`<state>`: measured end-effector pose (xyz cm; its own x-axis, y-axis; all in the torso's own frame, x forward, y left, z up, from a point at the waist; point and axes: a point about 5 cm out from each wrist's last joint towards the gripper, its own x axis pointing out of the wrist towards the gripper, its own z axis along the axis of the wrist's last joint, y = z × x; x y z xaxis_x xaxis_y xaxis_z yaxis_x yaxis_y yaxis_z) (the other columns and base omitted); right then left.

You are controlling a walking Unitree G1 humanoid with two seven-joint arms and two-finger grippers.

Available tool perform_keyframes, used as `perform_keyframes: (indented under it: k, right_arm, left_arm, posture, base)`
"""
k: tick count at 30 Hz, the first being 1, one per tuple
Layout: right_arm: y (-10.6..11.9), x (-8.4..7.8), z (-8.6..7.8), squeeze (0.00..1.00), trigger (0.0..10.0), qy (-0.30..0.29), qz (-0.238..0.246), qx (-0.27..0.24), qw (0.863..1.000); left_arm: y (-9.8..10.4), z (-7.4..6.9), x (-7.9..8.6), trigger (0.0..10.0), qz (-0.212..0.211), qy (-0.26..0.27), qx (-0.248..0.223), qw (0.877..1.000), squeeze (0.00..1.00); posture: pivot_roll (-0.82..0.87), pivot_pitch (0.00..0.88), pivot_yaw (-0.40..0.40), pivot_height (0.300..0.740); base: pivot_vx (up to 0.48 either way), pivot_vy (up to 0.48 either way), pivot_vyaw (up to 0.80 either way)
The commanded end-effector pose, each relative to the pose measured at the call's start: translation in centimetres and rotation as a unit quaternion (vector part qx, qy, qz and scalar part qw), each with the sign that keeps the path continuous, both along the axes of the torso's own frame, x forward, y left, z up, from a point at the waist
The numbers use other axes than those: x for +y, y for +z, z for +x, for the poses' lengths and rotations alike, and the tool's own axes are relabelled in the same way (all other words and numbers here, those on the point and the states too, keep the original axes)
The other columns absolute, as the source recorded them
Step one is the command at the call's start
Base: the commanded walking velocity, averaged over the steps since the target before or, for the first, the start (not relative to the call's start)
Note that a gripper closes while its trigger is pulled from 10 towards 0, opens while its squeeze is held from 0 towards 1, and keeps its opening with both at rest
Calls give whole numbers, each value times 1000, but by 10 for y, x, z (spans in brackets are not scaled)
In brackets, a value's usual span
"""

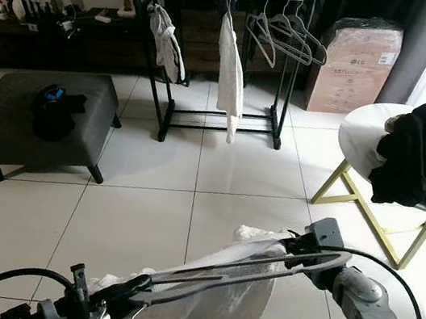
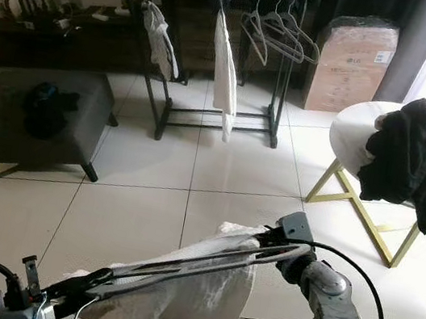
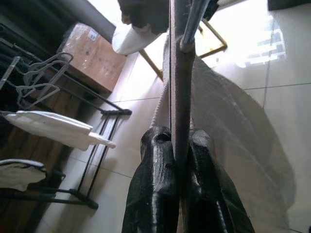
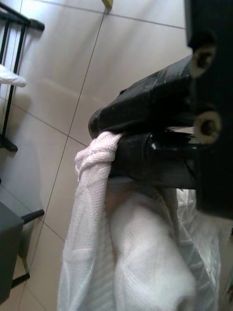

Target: Hang hanger

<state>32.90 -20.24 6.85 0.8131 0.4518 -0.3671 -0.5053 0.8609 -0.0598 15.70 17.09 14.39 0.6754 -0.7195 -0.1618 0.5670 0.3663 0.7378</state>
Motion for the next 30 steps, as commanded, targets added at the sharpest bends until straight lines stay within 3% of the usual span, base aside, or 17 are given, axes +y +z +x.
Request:
perform_keyframes:
  k: [1,4,6,11,13,14,18,24,26,29,30]
  right_arm:
    - [4,-18,0,0,0,-40,2,-11,999]
    - [7,-20,2,0,0,-55,16,-19,998]
    - [9,-25,4,0,0,-82,35,-21,996]
    - [6,-22,2,0,0,-71,35,-14,997]
    - [2,-19,0,0,0,-65,35,-9,997]
    - [-2,-17,-1,0,0,-68,35,-1,997]
    - [-8,-10,-4,0,0,-50,40,10,998]
    - [-17,18,-17,0,0,63,39,29,997]
    - [-19,38,-28,0,0,144,51,35,988]
    - [-15,50,-33,0,0,182,67,30,980]
    - [-15,50,-33,0,0,182,67,30,980]
  left_arm:
    - [4,2,14,10000,7,36,-14,999,0]
    - [4,2,17,10000,-7,55,-21,998,0]
    - [11,3,16,10000,-40,69,-40,996,0]
    - [28,12,7,10000,-118,94,-81,985,0]
    - [34,15,1,10000,-147,86,-79,982,0]
    - [34,13,-11,10000,-154,50,-52,985,0]
    - [32,14,-19,10000,-148,26,-41,988,0]
    - [43,41,-34,10000,-198,61,-61,976,0]
    - [47,63,-48,10000,-251,86,-54,963,0]
    - [48,82,-67,10000,-314,96,-5,945,0]
    - [48,82,-67,10000,-314,96,-5,945,0]
  posture:
    - [-35,146,85,740]
    - [-33,147,85,740]
    - [-36,147,82,740]
    - [-38,146,79,740]
    - [-39,147,77,740]
    - [-35,146,78,740]
    - [-37,144,79,740]
    - [-29,137,74,740]
    - [-27,136,71,740]
    - [-38,133,73,740]
    - [-38,133,73,740]
  base:
    - [0,0,0]
    - [0,0,0]
    - [0,0,0]
    - [0,0,0]
    - [0,0,0]
    - [0,0,0]
    - [0,0,0]
    - [0,0,0]
    - [0,0,0]
    - [0,0,0]
    - [0,0,0]
